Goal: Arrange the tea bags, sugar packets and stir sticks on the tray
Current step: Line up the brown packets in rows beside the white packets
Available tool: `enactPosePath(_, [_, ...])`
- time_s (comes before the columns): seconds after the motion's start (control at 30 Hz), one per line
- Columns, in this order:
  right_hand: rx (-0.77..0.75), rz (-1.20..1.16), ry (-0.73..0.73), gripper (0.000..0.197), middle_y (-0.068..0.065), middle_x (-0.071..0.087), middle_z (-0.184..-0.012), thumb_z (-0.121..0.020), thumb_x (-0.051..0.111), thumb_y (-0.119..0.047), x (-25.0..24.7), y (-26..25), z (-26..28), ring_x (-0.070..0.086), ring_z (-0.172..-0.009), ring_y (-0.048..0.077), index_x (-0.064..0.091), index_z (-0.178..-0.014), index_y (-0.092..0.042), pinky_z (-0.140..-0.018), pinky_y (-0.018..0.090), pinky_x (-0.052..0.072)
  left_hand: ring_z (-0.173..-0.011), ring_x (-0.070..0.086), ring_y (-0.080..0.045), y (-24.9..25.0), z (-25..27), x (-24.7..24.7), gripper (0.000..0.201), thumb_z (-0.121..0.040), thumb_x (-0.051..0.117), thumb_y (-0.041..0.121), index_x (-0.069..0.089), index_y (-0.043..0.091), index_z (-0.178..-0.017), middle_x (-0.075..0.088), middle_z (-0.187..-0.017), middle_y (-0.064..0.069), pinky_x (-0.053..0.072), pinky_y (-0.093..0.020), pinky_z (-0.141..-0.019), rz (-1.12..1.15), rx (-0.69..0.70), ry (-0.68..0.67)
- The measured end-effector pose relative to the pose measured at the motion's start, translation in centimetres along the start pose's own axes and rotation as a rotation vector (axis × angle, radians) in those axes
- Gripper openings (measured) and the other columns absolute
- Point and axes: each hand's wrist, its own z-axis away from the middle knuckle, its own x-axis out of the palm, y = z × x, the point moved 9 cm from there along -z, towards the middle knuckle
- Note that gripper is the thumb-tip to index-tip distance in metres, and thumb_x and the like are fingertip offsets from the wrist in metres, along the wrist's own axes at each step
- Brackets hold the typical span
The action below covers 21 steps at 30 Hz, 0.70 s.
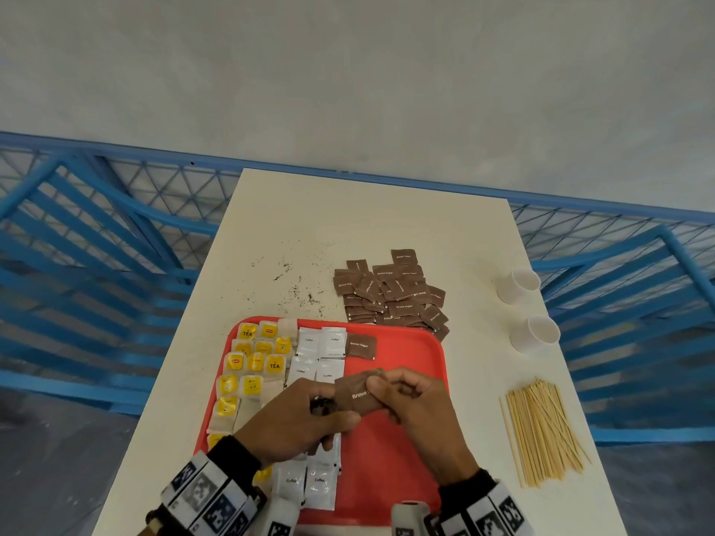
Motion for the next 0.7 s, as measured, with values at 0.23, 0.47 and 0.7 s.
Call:
enactPosePath(0.23, [0.107,0.142,-0.006,0.006,-0.005,0.065,-0.059,-0.089,0.071,-0.010,-1.5,3.2,-1.0,0.054,-0.053,0.005,0.075,-0.089,-0.006,-0.054,0.017,0.044,-0.057,0.061,-0.020,-3.1,-1.7,-0.1,0.026,-0.090,0.072,0.031,0.067,0.009,-0.077,0.069,-0.075,-0.021,0.044,-0.024,-0.048,-0.124,-0.053,0.093])
enactPosePath(0.47, [0.312,0.233,0.192,0.007,0.002,0.061,-0.054,-0.089,0.072,-0.011,-7.9,9.0,-9.1,0.048,-0.045,0.007,0.073,-0.084,-0.007,-0.046,0.015,0.041,-0.059,0.059,-0.004,-4.4,-4.3,-2.2,0.027,-0.087,0.073,0.029,0.064,0.019,-0.065,0.070,-0.069,0.001,0.048,-0.018,-0.061,-0.384,-0.102,0.282])
enactPosePath(0.7, [0.350,0.432,0.258,0.013,-0.002,0.058,-0.047,-0.082,0.079,-0.015,-9.4,11.7,-14.3,0.048,-0.040,0.011,0.072,-0.075,-0.006,-0.053,0.024,0.045,-0.053,0.052,0.001,-3.6,-5.7,-2.3,0.025,-0.089,0.072,0.032,0.065,0.019,-0.070,0.066,-0.068,0.004,0.048,-0.021,-0.057,-0.351,-0.111,0.275])
